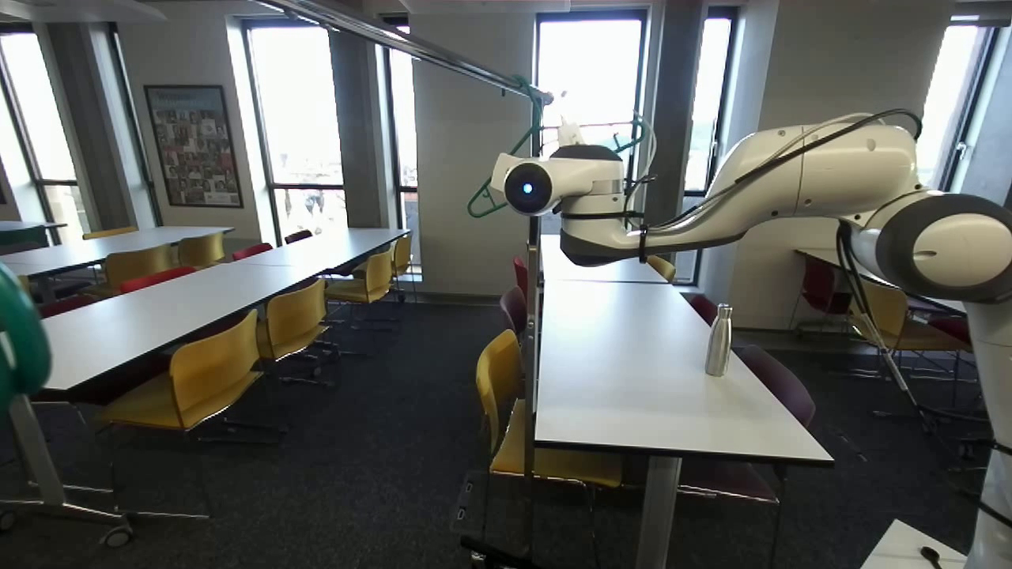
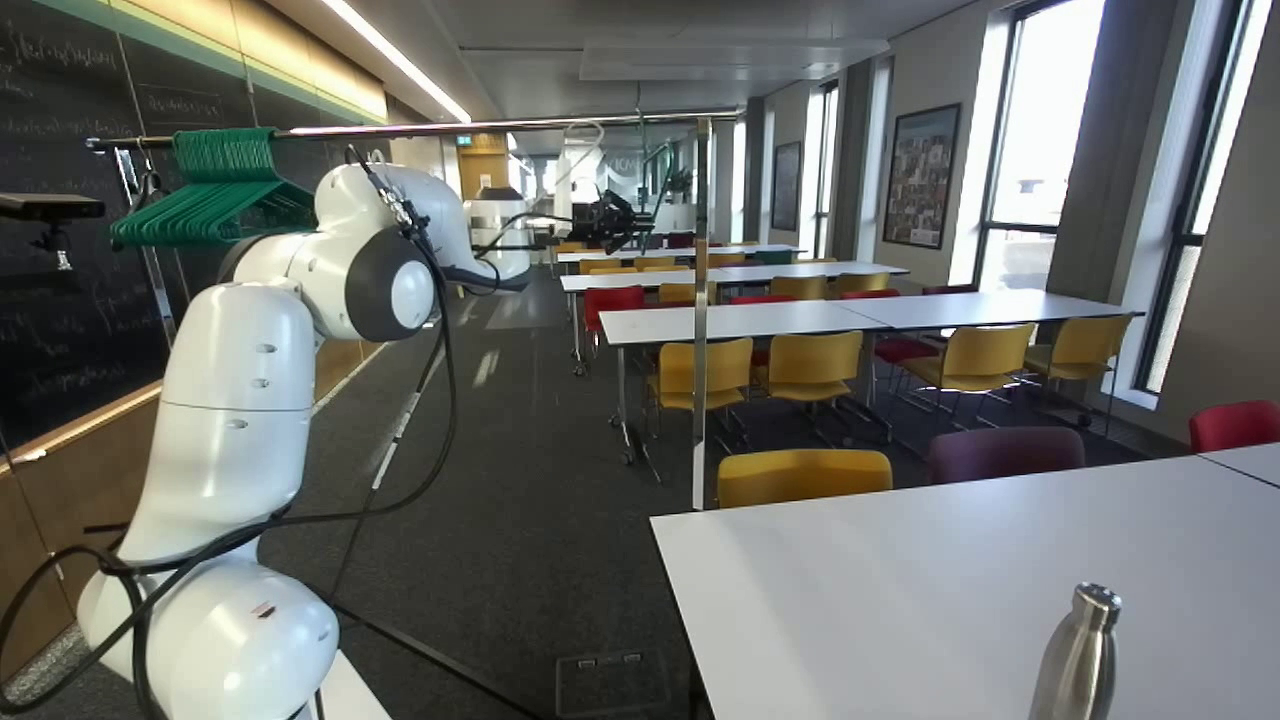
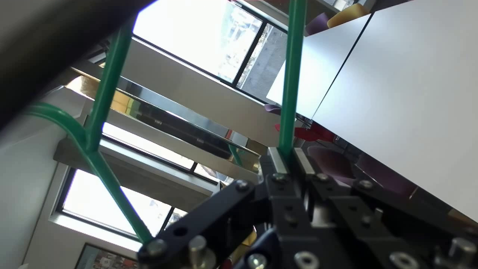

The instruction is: Put the hanger on the metal rod

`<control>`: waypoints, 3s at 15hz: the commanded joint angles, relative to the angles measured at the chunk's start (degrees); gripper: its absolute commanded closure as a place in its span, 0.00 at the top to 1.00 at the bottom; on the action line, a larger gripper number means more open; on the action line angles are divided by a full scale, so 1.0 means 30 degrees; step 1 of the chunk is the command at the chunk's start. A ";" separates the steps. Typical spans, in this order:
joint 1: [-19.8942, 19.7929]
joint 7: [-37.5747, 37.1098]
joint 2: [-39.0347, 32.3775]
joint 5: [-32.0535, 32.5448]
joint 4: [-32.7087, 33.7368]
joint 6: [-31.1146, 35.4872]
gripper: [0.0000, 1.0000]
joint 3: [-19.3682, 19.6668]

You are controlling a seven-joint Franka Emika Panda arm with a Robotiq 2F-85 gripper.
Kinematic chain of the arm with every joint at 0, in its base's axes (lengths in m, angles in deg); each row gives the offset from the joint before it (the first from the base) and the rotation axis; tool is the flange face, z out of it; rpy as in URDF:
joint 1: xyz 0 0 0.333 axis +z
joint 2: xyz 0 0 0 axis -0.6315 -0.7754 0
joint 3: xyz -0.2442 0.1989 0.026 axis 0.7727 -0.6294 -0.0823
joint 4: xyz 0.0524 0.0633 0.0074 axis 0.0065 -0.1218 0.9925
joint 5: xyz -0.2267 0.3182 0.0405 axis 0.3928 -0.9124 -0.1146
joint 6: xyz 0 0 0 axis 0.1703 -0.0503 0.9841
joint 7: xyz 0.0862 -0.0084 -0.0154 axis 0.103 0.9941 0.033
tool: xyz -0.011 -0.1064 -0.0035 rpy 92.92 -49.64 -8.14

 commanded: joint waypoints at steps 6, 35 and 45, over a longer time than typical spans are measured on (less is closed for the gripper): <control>0.0315 -0.2598 0.0443 -0.0114 -0.1314 0.0054 0.66 0.0175; -0.0584 -1.5469 0.8254 -1.0209 -1.2346 1.1031 1.00 -0.0552; -0.0726 -0.5761 0.8187 -2.4870 -1.2713 0.6511 1.00 -0.0425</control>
